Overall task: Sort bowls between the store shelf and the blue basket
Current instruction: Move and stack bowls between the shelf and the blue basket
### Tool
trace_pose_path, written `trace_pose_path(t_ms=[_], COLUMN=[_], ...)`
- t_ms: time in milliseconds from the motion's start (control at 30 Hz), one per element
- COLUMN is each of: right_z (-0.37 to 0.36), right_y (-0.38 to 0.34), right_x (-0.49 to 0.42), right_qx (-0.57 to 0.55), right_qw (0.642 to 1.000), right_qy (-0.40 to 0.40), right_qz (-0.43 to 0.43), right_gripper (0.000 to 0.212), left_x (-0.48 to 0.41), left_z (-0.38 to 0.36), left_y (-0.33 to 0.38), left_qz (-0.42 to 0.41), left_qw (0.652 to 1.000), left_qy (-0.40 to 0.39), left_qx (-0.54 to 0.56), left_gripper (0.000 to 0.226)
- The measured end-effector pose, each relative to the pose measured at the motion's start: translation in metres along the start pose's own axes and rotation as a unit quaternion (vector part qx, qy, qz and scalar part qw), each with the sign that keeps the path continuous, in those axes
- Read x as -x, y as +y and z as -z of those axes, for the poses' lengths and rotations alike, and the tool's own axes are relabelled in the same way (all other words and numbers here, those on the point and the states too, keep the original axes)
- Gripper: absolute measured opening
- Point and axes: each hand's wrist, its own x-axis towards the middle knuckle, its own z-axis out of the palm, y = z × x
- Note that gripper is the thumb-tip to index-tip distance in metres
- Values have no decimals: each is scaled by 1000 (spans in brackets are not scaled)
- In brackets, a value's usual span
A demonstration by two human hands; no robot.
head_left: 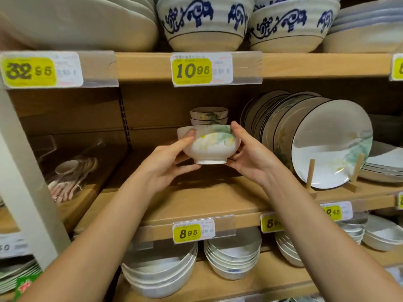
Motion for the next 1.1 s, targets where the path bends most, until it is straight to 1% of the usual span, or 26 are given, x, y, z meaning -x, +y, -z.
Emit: trace_pose_path(t_ms=[67,100,167,200,267,300,367,433,533,600,667,733,767,800,900,933,1000,1100], right_z=[6,11,18,19,18,15,10,5,4,5,8,9,9,8,9,9,10,10], right_y=[0,2,2,1,-3,-6,-12,-18,-32,-42,-49,-53,-53,-53,-52,-53,-53,-54], right_x=[-5,-6,-6,-8,-14,-19,-31,-45,-66,-80,-93,-102,-106,-109,-116,-119,-123,-130], right_qx=[1,5,18,26,29,23,2,-15,-21,-13,-13,-17,-15,-13,-24,-27,-24,-20], right_qw=[999,998,996,995,993,993,995,996,998,998,998,998,998,997,995,994,993,991], right_qy=[-28,-43,-71,-84,-98,-98,-90,-79,-63,-58,-46,-39,-38,-38,-33,-30,-23,-25], right_qz=[-23,-34,-51,-55,-58,-57,-52,-41,-21,5,29,48,57,65,88,97,114,133], right_gripper=[38,38,49,56,61,58,52,54,57,43,27,21,20,20,21,21,22,21], left_x=[-7,-9,-14,-17,-24,-28,-38,-49,-65,-75,-83,-91,-95,-99,-112,-118,-125,-132], left_z=[7,10,16,18,19,18,13,6,-6,-11,-17,-21,-22,-23,-17,-14,-10,-13], left_y=[-1,-3,-9,-11,-9,-7,0,7,18,26,33,36,37,37,37,36,34,33], left_qz=[32,43,50,48,38,32,17,0,-34,-67,-93,-108,-114,-121,-141,-145,-153,-168], left_qw=[999,997,993,992,992,994,996,998,995,992,992,991,991,990,987,987,986,983], left_qy=[-41,-66,-105,-117,-117,-107,-86,-70,-85,-97,-85,-71,-68,-67,-67,-61,-53,-56], left_qx=[-8,-12,-17,-19,-15,-10,0,-5,-30,-38,-30,-20,-18,-19,-33,-40,-48,-42], left_gripper=[68,69,80,82,80,85,101,110,105,102,109,115,112,102,63,53,44,42])
